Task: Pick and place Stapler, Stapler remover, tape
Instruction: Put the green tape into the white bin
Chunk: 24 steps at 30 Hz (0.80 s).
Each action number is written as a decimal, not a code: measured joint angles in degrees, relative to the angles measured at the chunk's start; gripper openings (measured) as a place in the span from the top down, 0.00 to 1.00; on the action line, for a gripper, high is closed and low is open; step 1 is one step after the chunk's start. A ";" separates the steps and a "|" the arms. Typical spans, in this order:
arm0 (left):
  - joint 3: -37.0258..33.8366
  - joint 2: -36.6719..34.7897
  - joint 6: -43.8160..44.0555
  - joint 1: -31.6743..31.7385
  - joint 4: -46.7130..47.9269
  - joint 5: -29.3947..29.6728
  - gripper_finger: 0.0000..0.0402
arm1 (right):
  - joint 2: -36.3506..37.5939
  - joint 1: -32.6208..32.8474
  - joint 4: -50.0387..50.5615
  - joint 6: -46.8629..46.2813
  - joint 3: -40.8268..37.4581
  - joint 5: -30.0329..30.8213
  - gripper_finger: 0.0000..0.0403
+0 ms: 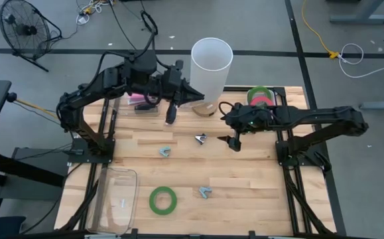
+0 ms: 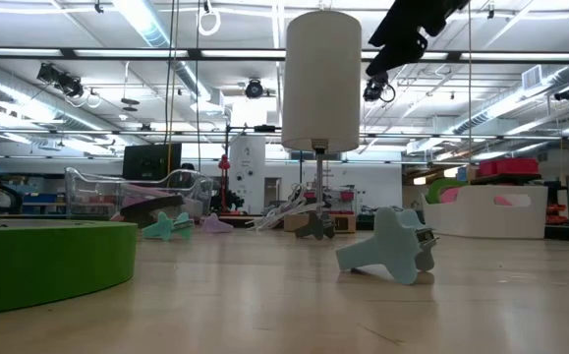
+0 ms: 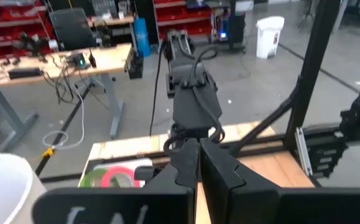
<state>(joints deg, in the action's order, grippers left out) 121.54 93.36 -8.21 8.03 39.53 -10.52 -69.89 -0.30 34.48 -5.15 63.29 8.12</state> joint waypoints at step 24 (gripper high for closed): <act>-1.94 0.59 3.19 -7.15 28.89 -6.51 0.95 | -10.08 -0.15 0.21 1.37 0.00 3.46 0.01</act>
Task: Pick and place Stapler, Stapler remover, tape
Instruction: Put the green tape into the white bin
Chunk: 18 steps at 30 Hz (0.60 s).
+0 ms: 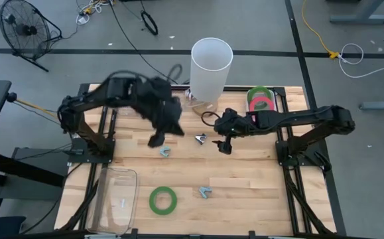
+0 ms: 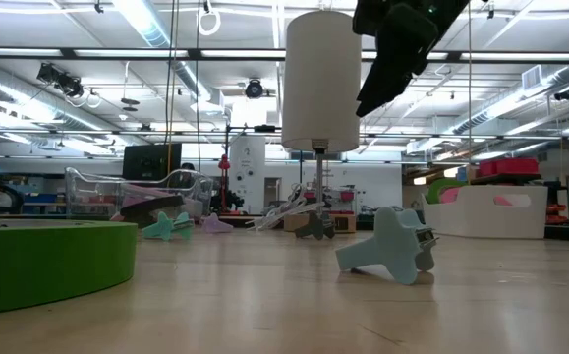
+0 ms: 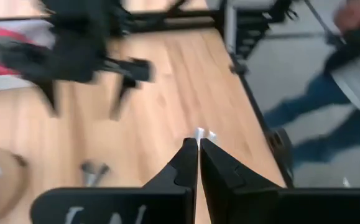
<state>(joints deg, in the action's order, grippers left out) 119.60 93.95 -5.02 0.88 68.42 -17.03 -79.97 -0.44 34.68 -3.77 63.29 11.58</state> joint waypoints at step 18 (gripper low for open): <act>-27.53 -0.09 6.35 -14.44 -3.65 3.56 0.54 | 8.31 0.04 2.33 0.01 0.00 -3.00 0.01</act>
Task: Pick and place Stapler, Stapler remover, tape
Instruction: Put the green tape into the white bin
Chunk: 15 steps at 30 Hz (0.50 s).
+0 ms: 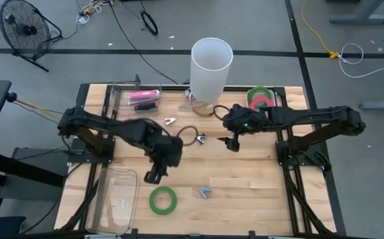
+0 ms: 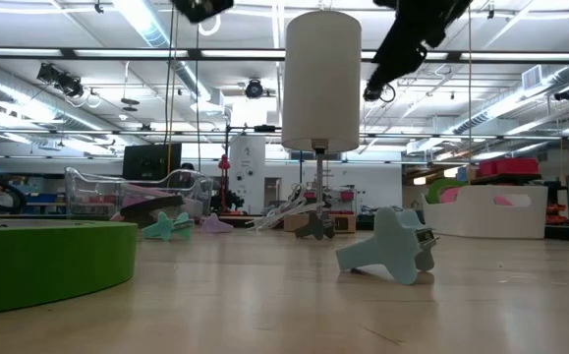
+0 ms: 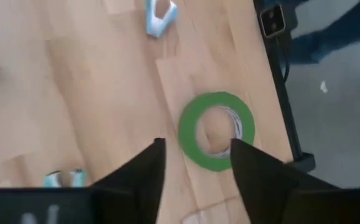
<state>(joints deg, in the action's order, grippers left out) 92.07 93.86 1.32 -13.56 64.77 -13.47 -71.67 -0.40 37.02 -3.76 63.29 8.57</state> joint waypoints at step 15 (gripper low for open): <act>-16.20 0.02 7.07 -5.05 -17.57 0.21 0.39 | 12.08 0.48 0.35 -1.74 0.00 -6.25 0.01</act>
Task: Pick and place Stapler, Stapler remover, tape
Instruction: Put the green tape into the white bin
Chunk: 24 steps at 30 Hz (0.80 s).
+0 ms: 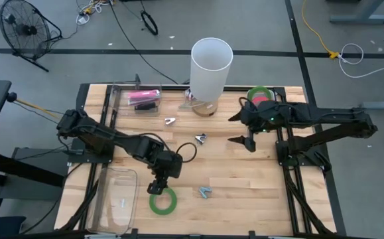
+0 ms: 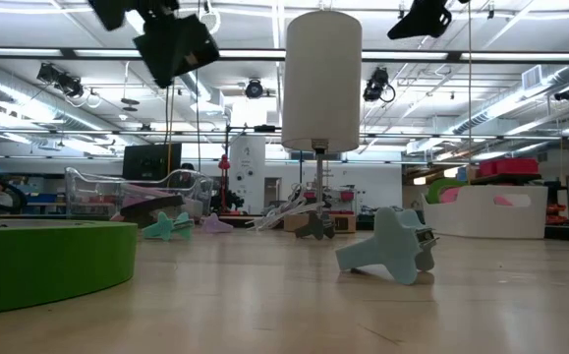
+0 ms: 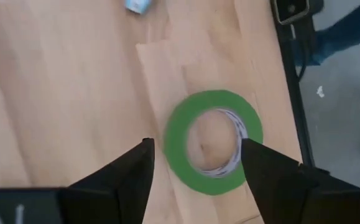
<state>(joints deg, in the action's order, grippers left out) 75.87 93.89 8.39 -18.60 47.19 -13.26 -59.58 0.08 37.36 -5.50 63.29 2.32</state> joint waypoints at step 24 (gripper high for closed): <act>-1.39 15.03 5.29 -6.79 -2.90 6.76 0.26 | 1.08 0.00 3.14 -1.53 0.00 3.26 0.01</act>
<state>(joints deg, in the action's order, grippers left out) 74.48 108.92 13.68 -25.40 44.30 -6.49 -58.50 0.08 40.50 -7.03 63.29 5.58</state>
